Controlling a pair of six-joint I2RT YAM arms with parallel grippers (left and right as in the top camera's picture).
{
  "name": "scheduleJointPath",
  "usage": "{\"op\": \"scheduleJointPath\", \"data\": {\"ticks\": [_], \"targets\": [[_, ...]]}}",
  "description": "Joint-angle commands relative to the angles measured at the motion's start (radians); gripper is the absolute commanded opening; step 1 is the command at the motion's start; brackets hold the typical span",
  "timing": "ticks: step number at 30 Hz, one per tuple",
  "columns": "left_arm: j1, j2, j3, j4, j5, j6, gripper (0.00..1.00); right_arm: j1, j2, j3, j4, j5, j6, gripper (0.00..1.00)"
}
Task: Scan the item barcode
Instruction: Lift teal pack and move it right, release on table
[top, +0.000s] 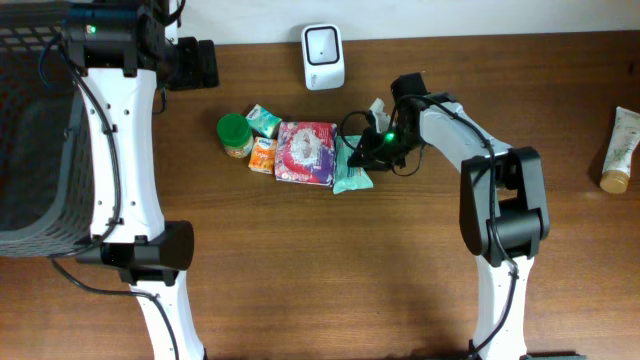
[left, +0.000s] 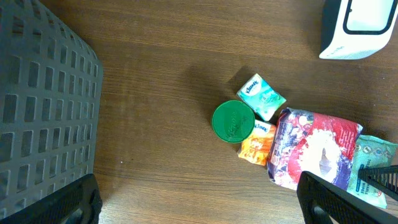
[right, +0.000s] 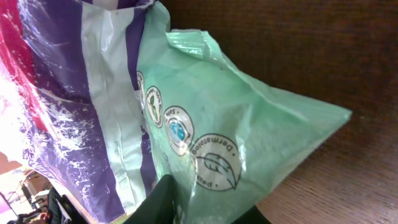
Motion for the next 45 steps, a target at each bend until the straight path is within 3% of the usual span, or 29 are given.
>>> {"op": "scheduleJointPath", "data": {"ticks": [1,6,8,10,12,15,19,23,29,31,33,37,39,42,45], "targets": [[0.006,-0.011,0.011,-0.001,-0.008,0.005,0.99,0.003,-0.002,0.029,-0.077,0.032,-0.09,0.19],[0.006,-0.011,0.011,-0.001,-0.008,0.005,0.99,0.005,-0.077,0.121,-0.267,0.259,-0.093,0.17],[0.006,-0.011,0.011,-0.001,-0.008,0.005,0.99,0.005,-0.091,0.144,-0.327,0.326,-0.087,0.12],[0.006,-0.011,0.011,-0.001,-0.008,0.005,0.99,0.005,-0.09,0.144,-0.346,0.456,0.027,0.12],[0.006,-0.011,0.011,-0.001,-0.008,0.005,0.99,0.006,-0.09,0.144,-0.352,0.452,0.03,0.13],[0.006,-0.011,0.011,-0.001,-0.008,0.005,0.99,0.006,-0.089,0.144,-0.336,0.419,0.01,0.39],[0.006,-0.011,0.011,-0.001,-0.008,0.005,0.99,0.004,-0.064,0.119,-0.265,0.323,0.01,0.56],[0.006,-0.011,0.011,-0.001,-0.008,0.005,0.99,-0.004,-0.062,0.092,-0.216,0.112,-0.142,0.56],[0.006,-0.011,0.011,-0.001,-0.008,0.005,0.99,-0.002,-0.065,0.097,-0.218,0.147,-0.145,0.57],[0.006,-0.011,0.011,-0.001,-0.008,0.005,0.99,-0.002,-0.064,0.09,-0.216,0.276,-0.14,0.6],[0.006,-0.011,0.011,-0.001,-0.008,0.005,0.99,-0.002,-0.061,0.04,-0.165,0.28,-0.123,0.65],[0.006,-0.011,0.011,-0.001,-0.008,0.005,0.99,0.005,-0.061,-0.044,-0.074,0.22,-0.12,0.55],[0.006,-0.011,0.011,-0.001,-0.008,0.005,0.99,0.018,-0.061,-0.049,-0.055,0.218,-0.12,0.43],[0.006,-0.011,0.011,-0.001,-0.008,0.005,0.99,0.024,-0.061,-0.035,-0.061,0.222,-0.113,0.1],[0.006,-0.011,0.011,-0.001,-0.008,0.005,0.99,0.012,-0.064,0.102,-0.188,0.305,-0.107,0.04]]}}
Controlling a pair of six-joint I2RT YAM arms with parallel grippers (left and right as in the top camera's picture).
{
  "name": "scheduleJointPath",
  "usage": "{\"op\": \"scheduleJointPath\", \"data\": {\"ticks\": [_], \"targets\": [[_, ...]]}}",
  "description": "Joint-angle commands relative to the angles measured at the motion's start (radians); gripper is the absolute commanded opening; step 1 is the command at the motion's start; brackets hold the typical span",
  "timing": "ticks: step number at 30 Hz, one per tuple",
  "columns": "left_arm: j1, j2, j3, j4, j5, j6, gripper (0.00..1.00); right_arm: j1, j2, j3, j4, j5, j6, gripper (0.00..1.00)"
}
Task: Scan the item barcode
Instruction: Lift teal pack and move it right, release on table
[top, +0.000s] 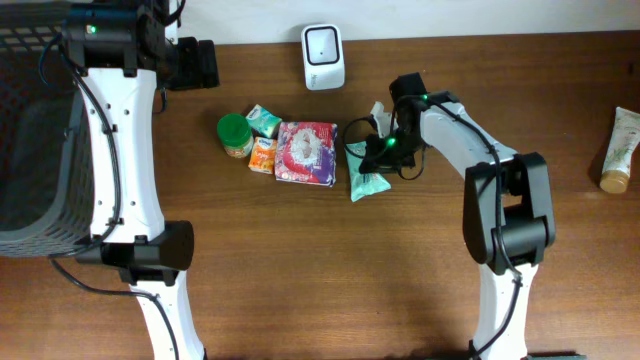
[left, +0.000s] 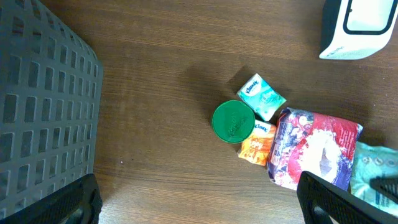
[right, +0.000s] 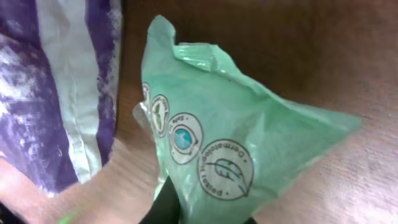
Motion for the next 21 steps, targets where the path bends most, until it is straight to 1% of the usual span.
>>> {"op": "scheduleJointPath", "data": {"ticks": [1,3,4,5,7,8,9,10,13,15,17,19,20,21], "targets": [[0.006,-0.011,0.011,0.0,-0.008,0.005,0.99,-0.006,-0.002,0.179,-0.148,0.211,0.003,0.04],[0.006,-0.011,0.011,0.0,-0.008,0.005,0.99,0.0,-0.002,0.295,-0.263,0.481,0.068,0.04],[0.006,-0.011,0.011,0.0,-0.008,0.005,0.99,0.001,-0.002,0.34,-0.323,0.625,0.138,0.04],[0.006,-0.011,0.011,0.0,-0.008,0.005,0.99,0.001,-0.002,0.35,-0.357,0.718,0.203,0.04],[0.006,-0.011,0.011,0.0,-0.008,0.005,0.99,0.0,0.003,0.314,-0.378,0.883,0.309,0.04],[0.006,-0.011,0.011,0.0,-0.008,0.005,0.99,0.0,0.008,0.261,-0.374,1.002,0.395,0.05],[0.005,-0.011,0.011,0.0,-0.008,0.005,0.99,0.0,0.014,0.218,-0.374,1.086,0.439,0.08],[0.006,-0.011,0.011,0.0,-0.008,0.005,0.99,0.0,0.018,0.178,-0.367,1.141,0.444,0.1],[0.006,-0.011,0.011,0.0,-0.008,0.005,0.99,0.0,0.019,0.074,-0.322,1.217,0.455,0.11],[0.006,-0.011,0.011,0.0,-0.008,0.005,0.99,0.007,0.02,0.033,-0.312,1.206,0.455,0.15],[0.006,-0.011,0.011,0.0,-0.008,0.005,0.99,0.027,0.02,0.033,-0.303,1.161,0.454,0.2],[0.005,-0.011,0.011,0.0,-0.008,0.005,0.99,0.048,0.041,0.033,-0.273,1.126,0.418,0.31],[0.005,-0.011,0.011,0.0,-0.008,0.005,0.99,0.061,0.05,0.033,-0.264,1.088,0.39,0.34],[0.005,-0.011,0.011,0.0,-0.008,0.005,0.99,0.084,0.057,0.033,-0.251,1.04,0.39,0.34]]}}
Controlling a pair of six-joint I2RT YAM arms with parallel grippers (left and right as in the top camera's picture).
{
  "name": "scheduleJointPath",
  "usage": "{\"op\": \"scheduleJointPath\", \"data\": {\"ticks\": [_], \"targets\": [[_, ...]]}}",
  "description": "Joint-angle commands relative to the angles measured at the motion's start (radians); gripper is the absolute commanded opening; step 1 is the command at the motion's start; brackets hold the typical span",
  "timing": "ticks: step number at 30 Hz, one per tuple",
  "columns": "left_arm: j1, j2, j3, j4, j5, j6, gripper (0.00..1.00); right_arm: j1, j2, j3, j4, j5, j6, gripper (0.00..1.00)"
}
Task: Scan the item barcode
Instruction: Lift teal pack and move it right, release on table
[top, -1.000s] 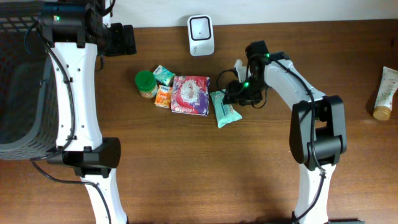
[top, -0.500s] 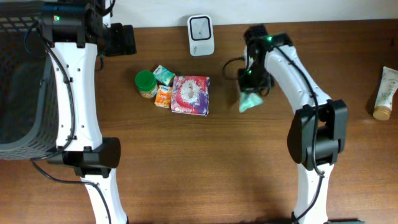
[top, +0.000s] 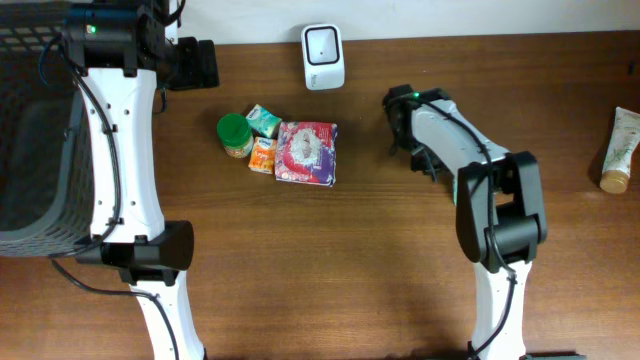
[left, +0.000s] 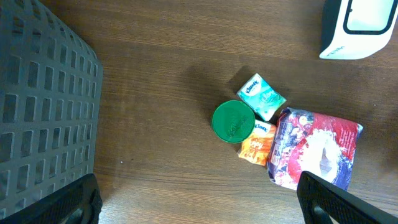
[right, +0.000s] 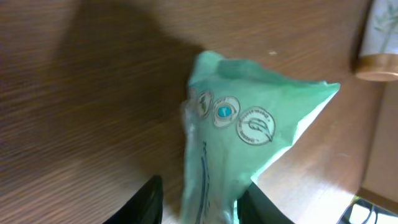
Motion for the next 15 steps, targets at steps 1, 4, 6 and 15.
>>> {"op": "scheduleJointPath", "data": {"ticks": [1,4,6,15], "targets": [[0.005,-0.011,0.011,-0.001,-0.008,0.005,0.99,0.064,0.028,-0.002,0.027,-0.109,-0.027,0.35],[0.005,-0.011,0.011,-0.001,-0.008,0.005,0.99,0.124,0.028,0.048,0.018,-0.143,-0.035,0.39],[0.005,-0.011,0.011,-0.001,-0.008,0.005,0.99,0.153,0.027,0.189,-0.069,-0.17,-0.034,0.48],[0.005,-0.011,0.011,-0.001,-0.008,0.005,0.99,-0.179,0.038,0.563,-0.338,-0.7,-0.385,0.44]]}}
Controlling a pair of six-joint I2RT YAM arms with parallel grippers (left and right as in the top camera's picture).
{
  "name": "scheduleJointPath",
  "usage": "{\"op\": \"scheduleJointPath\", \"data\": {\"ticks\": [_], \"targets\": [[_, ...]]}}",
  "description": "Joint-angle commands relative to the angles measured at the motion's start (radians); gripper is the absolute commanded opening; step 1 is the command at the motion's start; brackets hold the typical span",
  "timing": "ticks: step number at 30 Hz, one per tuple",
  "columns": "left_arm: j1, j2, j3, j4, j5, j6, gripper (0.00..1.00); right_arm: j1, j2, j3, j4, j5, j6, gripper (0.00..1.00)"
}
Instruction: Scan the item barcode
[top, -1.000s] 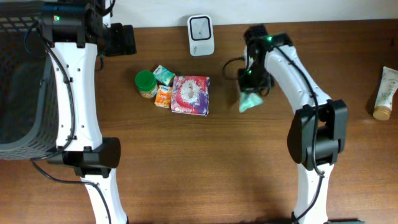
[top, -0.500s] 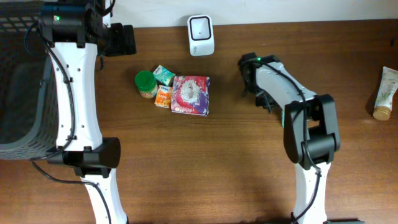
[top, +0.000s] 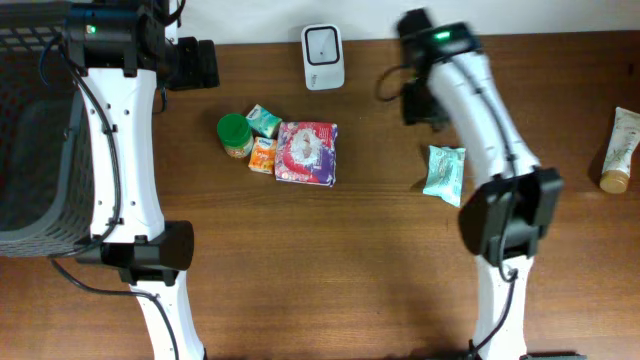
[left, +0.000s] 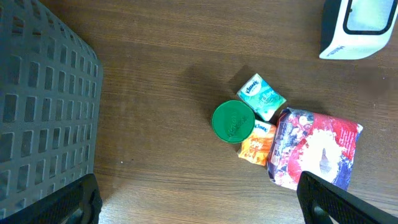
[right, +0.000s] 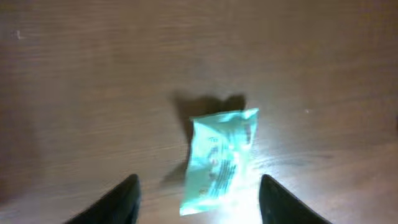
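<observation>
The green packet (top: 443, 172) lies flat on the wood table, right of the pile and free of any gripper; it also shows in the right wrist view (right: 217, 158). My right gripper (right: 199, 186) hangs open high above it, fingers (right: 121, 199) wide apart on either side. The white scanner (top: 324, 43) stands at the table's back edge. My left gripper (left: 196, 186) is open and holds nothing, high over the table left of the pile.
A pile sits left of centre: a green-lidded jar (left: 233, 121), a small tissue pack (left: 261, 96), an orange packet (left: 256, 142) and a red-purple pack (left: 314, 149). A dark basket (left: 43, 106) fills the far left. A tube (top: 620, 150) lies at the right edge.
The green packet was between my right gripper's fingers just over the table. Now it lies on the table to the right, let go, and the right gripper is open and higher.
My right gripper had the green packet against the red-purple pack in the pile. Then the packet was a little clear of the pack. Then it was carried away from the pile, right of the scanner. Now it lies released on the table. The left arm stayed put.
</observation>
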Motion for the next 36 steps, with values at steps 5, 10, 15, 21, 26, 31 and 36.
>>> {"op": "scheduleJointPath", "data": {"ticks": [5,10,15,21,26,31,36], "targets": [[0.012,-0.011,0.011,-0.001,-0.008,0.005,0.99,-0.255,0.004,-0.266,0.003,-0.357,-0.175,0.16],[0.013,-0.011,0.011,-0.001,-0.008,0.005,0.99,-0.211,0.004,-0.422,0.147,-0.392,-0.174,0.17],[0.012,-0.011,0.011,-0.001,-0.008,0.005,0.99,-0.072,0.004,-0.435,0.237,-0.46,-0.154,0.16],[0.013,-0.011,0.011,-0.001,-0.008,0.005,0.99,0.085,0.003,-0.426,0.315,-0.436,-0.155,0.19],[0.013,-0.011,0.011,-0.001,-0.008,0.005,0.99,0.098,0.003,-0.217,0.161,-0.396,-0.154,0.36],[0.013,-0.011,0.011,-0.001,-0.008,0.005,0.99,0.102,0.004,-0.151,0.125,-0.558,-0.155,0.59],[0.013,-0.011,0.011,-0.001,-0.008,0.005,0.99,0.15,0.004,-0.184,0.26,-0.573,-0.053,0.28]]}}
